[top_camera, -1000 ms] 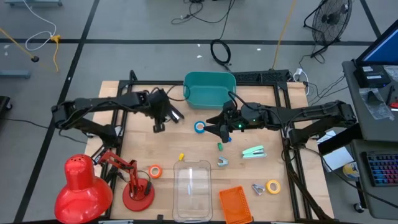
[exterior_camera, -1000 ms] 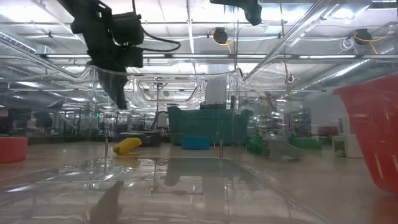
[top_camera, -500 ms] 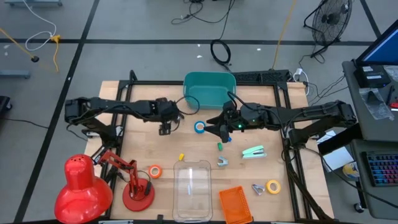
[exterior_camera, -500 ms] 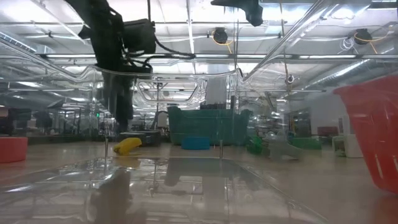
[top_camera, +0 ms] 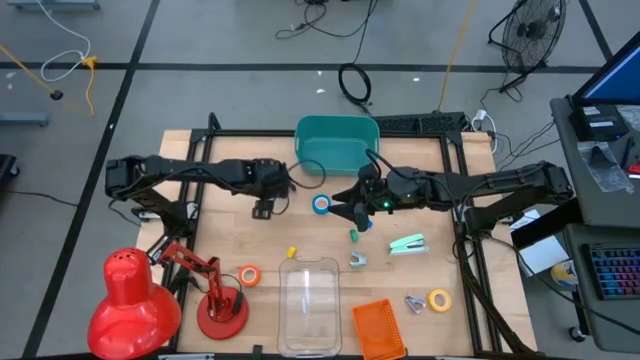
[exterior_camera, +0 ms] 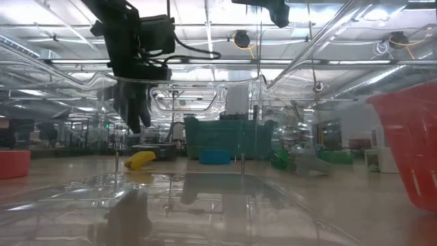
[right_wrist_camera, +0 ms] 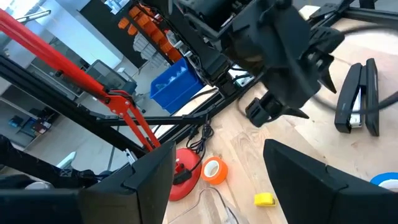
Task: Pick and place Stapler, Stapler remover, tape
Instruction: Put the black stapler into the green bin
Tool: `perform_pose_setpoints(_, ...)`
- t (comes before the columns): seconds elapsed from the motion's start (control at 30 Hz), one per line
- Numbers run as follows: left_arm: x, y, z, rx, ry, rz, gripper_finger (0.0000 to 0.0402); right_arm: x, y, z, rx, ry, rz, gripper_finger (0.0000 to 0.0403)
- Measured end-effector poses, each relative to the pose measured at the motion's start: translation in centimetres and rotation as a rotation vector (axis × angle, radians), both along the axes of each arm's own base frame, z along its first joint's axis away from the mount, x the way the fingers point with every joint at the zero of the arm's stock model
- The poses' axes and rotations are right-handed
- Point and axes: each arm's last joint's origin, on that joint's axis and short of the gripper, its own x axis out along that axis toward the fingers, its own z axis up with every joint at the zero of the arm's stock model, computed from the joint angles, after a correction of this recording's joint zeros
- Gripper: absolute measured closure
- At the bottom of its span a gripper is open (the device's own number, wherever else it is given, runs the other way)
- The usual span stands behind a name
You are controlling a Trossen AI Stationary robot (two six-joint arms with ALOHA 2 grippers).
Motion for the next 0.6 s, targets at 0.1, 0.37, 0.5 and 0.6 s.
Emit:
perform_pose_setpoints(0.1, 0.1, 0.0, 0.1, 0.05, 0.018, -0.07, 0.0134, 0.0, 0.3, 0.0, -0.001, 0.0, 0.006, 0.0165)
perform_pose_setpoints(0.37, 1.2, 1.7, -0.2, 0.119, -0.079, 0.027, 0.0142, -0.1, 0.9, 0.0, -0.036, -0.001, -0.031, 0.0165)
perform_pose_setpoints(0.5, 1.5, 2.6, -2.1, 0.1, -0.024, 0.081, 0.0142, -0.1, 1.1, 0.0, -0.051, -0.001, -0.04, 0.0165)
perform_pose_setpoints(0.6, 1.8, 2.8, -3.4, 0.091, 0.037, 0.079, 0.0142, -0.1, 1.3, 0.0, -0.054, -0.002, -0.038, 0.0165)
